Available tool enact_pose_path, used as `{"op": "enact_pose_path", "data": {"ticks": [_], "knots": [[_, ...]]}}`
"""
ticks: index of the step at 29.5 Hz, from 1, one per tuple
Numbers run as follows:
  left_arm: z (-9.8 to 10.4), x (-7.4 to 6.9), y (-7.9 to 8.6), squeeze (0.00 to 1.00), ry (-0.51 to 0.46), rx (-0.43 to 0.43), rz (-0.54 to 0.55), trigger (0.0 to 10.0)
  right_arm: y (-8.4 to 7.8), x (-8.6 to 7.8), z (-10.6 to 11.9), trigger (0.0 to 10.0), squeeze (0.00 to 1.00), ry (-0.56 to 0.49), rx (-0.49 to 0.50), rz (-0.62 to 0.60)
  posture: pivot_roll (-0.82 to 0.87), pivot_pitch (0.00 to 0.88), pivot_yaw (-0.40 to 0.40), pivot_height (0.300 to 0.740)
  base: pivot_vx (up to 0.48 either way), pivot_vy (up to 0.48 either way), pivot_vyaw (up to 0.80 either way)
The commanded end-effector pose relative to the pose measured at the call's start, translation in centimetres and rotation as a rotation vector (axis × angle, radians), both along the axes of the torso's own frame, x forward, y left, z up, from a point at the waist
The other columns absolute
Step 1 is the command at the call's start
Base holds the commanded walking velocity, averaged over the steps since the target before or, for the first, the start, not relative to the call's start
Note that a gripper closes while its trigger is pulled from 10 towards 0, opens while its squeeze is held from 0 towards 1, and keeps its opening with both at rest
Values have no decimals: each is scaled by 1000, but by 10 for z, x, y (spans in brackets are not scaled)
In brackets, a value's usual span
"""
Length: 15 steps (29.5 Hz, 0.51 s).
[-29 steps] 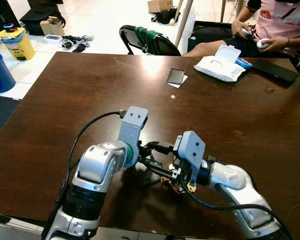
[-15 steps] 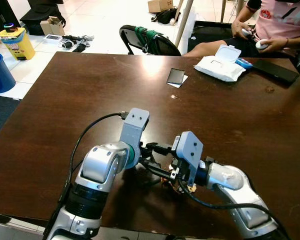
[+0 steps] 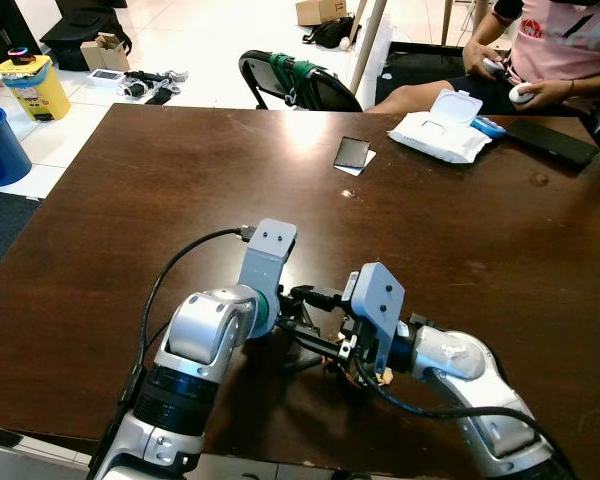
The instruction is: Hang keys on a hook
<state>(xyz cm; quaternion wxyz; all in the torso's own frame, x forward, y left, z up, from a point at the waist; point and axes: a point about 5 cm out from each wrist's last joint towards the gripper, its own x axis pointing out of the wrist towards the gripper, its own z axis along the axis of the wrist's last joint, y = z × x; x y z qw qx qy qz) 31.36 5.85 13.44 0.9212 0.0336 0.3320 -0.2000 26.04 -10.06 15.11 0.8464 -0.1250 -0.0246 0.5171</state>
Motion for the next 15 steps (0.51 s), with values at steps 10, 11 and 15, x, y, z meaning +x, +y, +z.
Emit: {"op": "enact_pose_path", "data": {"ticks": [10, 11, 15], "knots": [[-10, 1, 6, 0, 26, 40, 31, 2863, -1, 1, -11, 10000, 0, 89, -27, -9, 110, 51, 142, 740, 0, 0, 0], [-11, 1, 8, 0, 26, 45, 36, 824, -5, 1, -16, 10000, 0, 192, -17, -30, 108, 55, 139, 740, 0, 0, 0], [-11, 1, 8, 0, 26, 48, 38, 39, -8, 2, -20, 10000, 0, 291, -3, -55, 109, 55, 139, 740, 0, 0, 0]]}}
